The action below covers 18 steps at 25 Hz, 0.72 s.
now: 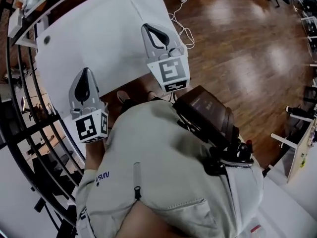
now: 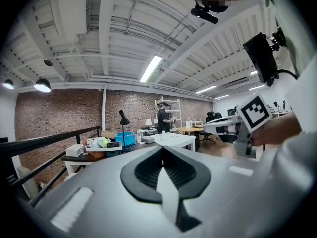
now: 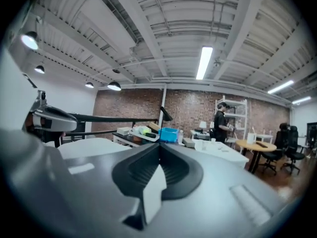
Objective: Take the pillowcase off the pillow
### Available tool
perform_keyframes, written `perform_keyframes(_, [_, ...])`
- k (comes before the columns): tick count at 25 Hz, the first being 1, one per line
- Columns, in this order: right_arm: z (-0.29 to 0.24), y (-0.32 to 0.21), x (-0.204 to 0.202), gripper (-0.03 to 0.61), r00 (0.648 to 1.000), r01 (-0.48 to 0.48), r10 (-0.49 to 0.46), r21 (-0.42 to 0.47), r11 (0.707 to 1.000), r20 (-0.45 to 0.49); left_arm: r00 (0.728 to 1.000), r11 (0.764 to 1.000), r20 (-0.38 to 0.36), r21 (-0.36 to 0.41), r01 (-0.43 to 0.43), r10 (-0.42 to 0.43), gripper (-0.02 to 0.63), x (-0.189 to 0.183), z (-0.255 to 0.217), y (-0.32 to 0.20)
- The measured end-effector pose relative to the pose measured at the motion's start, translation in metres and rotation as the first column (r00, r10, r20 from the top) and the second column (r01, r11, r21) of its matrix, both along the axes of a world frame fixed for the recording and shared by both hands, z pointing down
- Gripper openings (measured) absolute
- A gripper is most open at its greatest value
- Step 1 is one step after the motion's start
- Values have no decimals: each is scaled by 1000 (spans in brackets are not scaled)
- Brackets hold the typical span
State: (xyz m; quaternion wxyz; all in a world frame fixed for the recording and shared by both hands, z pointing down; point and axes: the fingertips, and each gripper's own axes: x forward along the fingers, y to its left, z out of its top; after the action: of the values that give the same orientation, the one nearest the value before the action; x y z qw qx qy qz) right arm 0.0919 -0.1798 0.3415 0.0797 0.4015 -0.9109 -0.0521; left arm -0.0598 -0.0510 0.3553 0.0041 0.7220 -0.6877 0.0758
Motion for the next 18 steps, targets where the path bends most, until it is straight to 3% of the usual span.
perform_keyframes(8, [-21,4,19,3,996,86,-85,61,994,-21,996,998,65,0,63,-63,6,39,-11,14])
perform_keyframes(18, [-24,35,12,3,996,86,-88,52,995,23,996,998,61,-4,61,-60,6,36,-12,21])
